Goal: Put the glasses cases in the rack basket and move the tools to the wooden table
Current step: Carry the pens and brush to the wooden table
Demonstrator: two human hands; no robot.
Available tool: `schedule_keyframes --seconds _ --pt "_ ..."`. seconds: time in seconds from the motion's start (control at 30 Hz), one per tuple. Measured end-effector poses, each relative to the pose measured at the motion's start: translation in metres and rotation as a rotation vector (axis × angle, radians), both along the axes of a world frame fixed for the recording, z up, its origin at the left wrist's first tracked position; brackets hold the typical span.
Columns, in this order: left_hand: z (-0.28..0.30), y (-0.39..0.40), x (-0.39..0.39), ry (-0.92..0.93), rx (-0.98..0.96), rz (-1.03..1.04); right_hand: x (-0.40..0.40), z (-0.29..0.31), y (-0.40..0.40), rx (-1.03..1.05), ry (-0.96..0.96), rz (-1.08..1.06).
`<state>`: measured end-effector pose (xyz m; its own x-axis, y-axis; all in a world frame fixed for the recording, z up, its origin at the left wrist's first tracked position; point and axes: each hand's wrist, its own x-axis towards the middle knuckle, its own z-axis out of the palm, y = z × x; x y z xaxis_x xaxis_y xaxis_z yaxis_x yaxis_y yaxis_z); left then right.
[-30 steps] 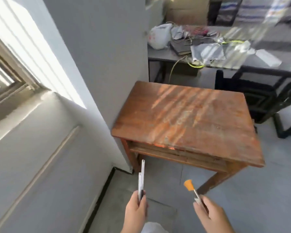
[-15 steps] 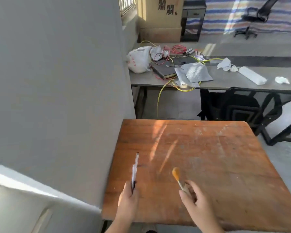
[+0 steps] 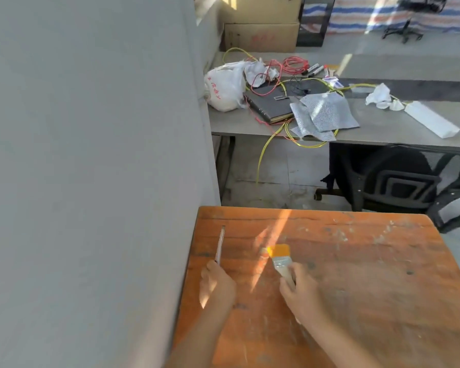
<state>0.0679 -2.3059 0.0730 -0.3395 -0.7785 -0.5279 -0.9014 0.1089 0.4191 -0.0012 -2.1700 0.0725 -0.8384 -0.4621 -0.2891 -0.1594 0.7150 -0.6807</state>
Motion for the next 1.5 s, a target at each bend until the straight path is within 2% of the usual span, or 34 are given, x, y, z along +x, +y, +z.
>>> schedule_keyframes --seconds 0.13,0.3,0.43,0.53,0.6,0.73,0.9,1.1,1.3,1.43,1.5 --pt "-0.006 -0.02 -0.035 -0.048 -0.081 -0.037 -0.026 -0.007 -0.037 0.107 0.047 0.059" --pt "-0.019 -0.028 -0.035 -0.113 -0.244 -0.103 -0.043 -0.009 -0.05 0.213 0.046 0.133" --pt "-0.025 -0.024 -0.018 -0.178 -0.312 -0.23 -0.05 -0.012 -0.05 0.182 0.255 0.251" --pt "-0.028 -0.021 -0.002 -0.173 -0.324 -0.275 -0.049 -0.016 -0.051 0.157 0.114 0.155" --pt "-0.028 -0.022 0.004 -0.149 -0.312 -0.284 -0.05 -0.024 -0.054 0.139 0.147 0.114" --pt "-0.026 -0.028 -0.001 -0.124 -0.304 -0.296 -0.052 -0.024 -0.061 0.159 0.074 0.179" --pt "-0.024 -0.034 -0.022 -0.087 -0.298 -0.265 -0.052 -0.027 -0.069 0.023 -0.034 0.16" --pt "-0.023 -0.03 -0.018 -0.141 -0.336 -0.272 -0.046 -0.03 -0.089 -0.006 0.067 0.265" --pt "-0.02 -0.026 -0.001 -0.027 -0.319 -0.211 -0.037 -0.026 -0.073 -0.059 0.081 0.212" --pt "-0.02 -0.002 0.038 0.247 -0.37 -0.148 -0.018 -0.024 -0.032 -0.081 0.182 0.242" --pt "-0.017 0.018 0.061 0.346 -0.269 -0.038 -0.004 -0.026 -0.004 -0.119 0.165 0.278"
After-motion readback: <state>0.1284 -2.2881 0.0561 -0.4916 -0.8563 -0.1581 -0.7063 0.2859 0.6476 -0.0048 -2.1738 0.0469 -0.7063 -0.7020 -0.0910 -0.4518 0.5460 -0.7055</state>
